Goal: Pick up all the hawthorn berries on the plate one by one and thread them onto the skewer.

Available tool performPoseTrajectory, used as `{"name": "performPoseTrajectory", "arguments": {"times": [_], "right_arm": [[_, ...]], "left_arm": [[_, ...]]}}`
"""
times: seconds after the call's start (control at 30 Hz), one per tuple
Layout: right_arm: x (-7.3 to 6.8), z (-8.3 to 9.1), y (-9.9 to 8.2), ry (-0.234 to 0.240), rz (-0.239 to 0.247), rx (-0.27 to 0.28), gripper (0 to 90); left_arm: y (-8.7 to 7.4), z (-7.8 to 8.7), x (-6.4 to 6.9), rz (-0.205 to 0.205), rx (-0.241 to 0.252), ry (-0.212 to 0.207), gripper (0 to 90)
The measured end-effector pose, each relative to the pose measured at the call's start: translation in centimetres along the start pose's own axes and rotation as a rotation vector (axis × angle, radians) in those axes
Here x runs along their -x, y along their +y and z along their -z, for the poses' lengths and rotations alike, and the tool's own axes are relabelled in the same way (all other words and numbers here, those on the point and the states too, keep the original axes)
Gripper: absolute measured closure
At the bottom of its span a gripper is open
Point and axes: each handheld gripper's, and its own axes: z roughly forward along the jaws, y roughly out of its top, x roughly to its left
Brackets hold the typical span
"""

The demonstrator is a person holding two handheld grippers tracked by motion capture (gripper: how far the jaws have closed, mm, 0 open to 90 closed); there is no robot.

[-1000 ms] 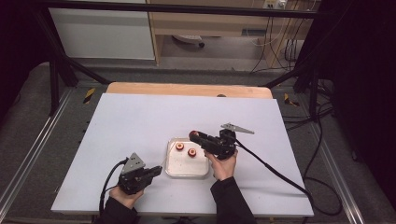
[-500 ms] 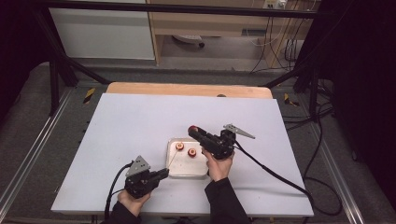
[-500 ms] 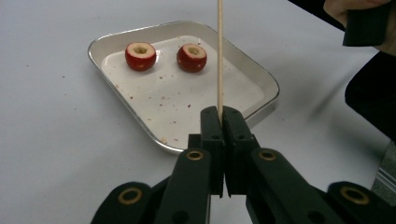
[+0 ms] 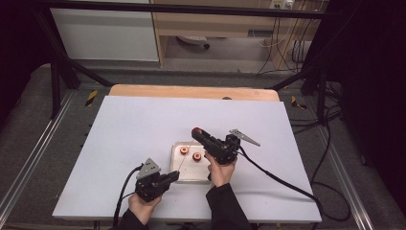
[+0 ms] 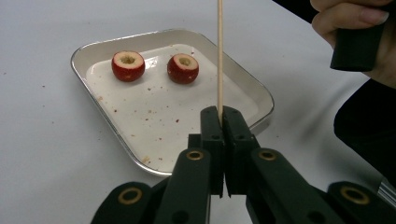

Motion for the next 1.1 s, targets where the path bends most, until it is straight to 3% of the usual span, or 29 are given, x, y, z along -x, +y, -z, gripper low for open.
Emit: {"name": "performPoseTrajectory", "arguments": {"times": [0.3,1.1], "right_arm": [[-0.1,-0.1,-0.4,0.006,-0.004,0.042,61.2],[0.2,-0.4,-1.1,0.017,-0.035,0.024,61.2]], "left_arm": [[0.0,0.0,0.1,0.007,0.011,0.004,88.2],[0.1,0.0,0.0,0.015,0.016,0.016,88.2]]}}
